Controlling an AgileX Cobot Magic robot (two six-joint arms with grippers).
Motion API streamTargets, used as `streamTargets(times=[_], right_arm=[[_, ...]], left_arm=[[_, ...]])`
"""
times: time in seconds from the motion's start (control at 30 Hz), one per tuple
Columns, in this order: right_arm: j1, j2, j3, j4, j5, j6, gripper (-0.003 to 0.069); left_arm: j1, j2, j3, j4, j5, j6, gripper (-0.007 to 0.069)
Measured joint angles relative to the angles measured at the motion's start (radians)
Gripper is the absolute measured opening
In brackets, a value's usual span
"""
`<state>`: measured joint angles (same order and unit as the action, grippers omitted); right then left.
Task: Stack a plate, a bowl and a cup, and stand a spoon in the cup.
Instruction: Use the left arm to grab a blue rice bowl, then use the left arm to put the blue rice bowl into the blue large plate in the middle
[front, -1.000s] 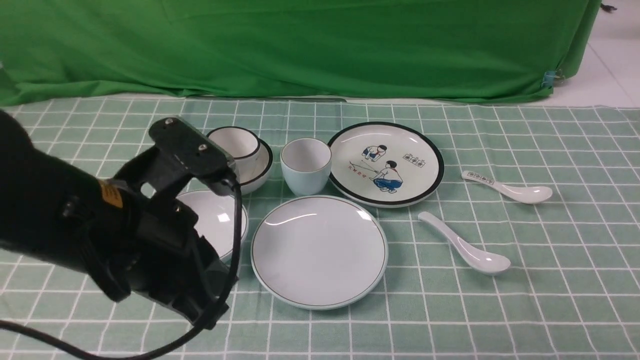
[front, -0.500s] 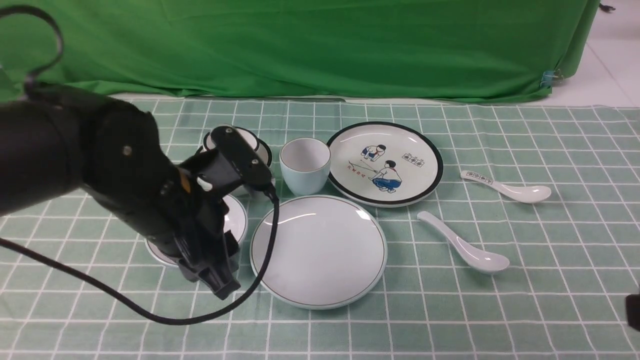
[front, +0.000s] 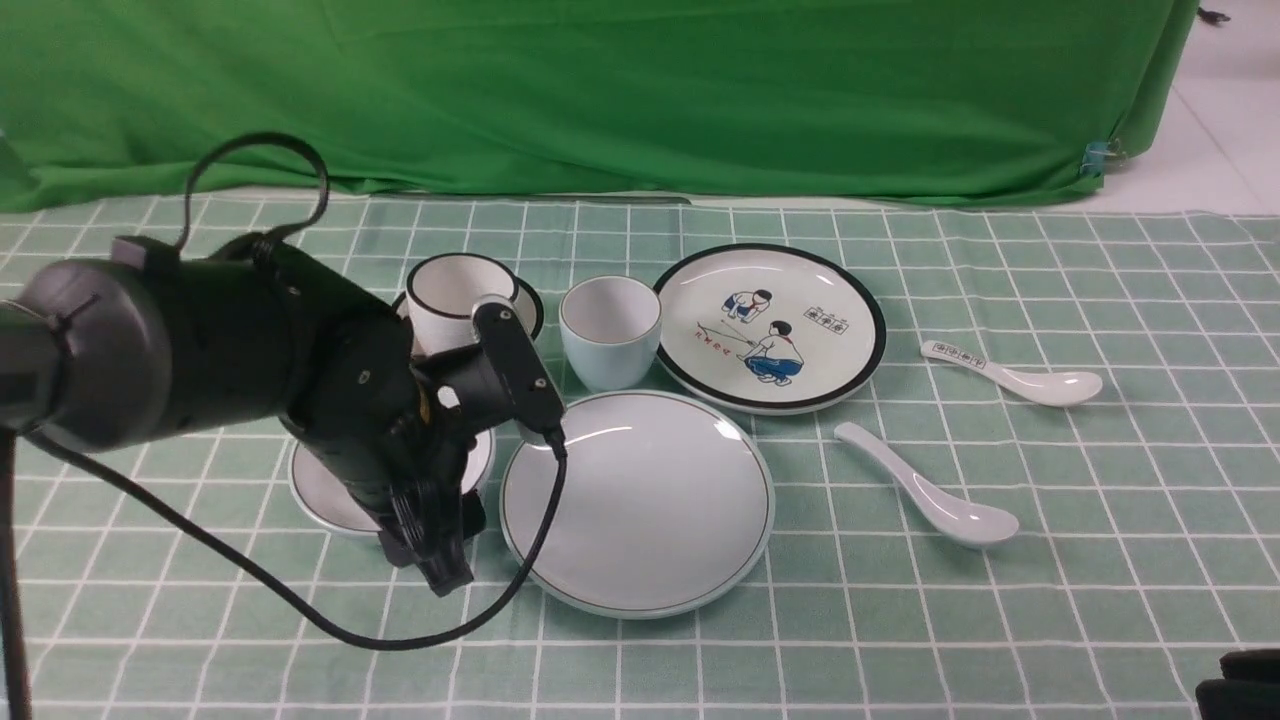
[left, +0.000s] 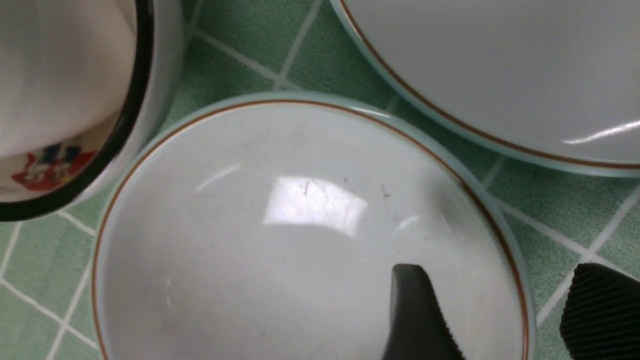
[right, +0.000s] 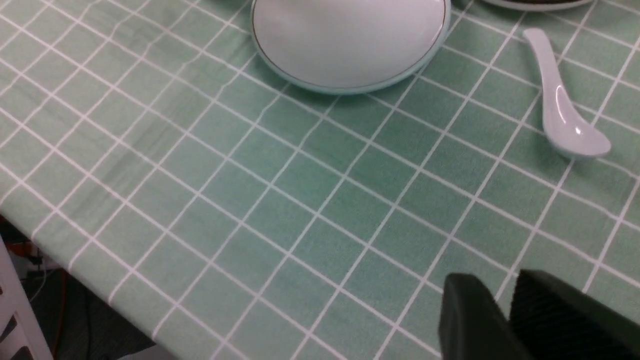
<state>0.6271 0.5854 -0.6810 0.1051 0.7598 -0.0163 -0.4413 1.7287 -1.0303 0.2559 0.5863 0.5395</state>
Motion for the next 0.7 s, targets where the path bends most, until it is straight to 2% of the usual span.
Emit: streamTargets(times=[0.2,0.27,0.4,0.5,0.6,0.7], right_arm=[[0.000,0.000,0.006,0.000,0.002,0.004,0.0167],[0.000,0.000,0.006,0.000,0.002,0.004,0.0167],[0.000,0.000,0.006,0.000,0.002,0.004,0.0167],[0.000,0.000,0.006,0.000,0.002,0.004,0.0167],[0.000,0.000,0.006,0.000,0.000,0.004,0.0167],[0.000,0.000,0.006,0.000,-0.010,0.004,0.0167]], left_arm=[[0.002,0.033,0.000,-0.042,0.007,-0.045,0.0103],[0.003,0.033,-0.002,-0.043,0.009,-0.069,0.0050],[0.003,0.029,-0.012,-0.039,0.039,-0.097,0.0034],[-0.011,-0.004,-0.012,-0.055,0.120,-0.106,0.0030],[-0.064,-0.089,-0.010,-0.105,0.186,-0.123,0.0026],[-0.148,-0.155,-0.018,-0.121,0.163,-0.123,0.0026]])
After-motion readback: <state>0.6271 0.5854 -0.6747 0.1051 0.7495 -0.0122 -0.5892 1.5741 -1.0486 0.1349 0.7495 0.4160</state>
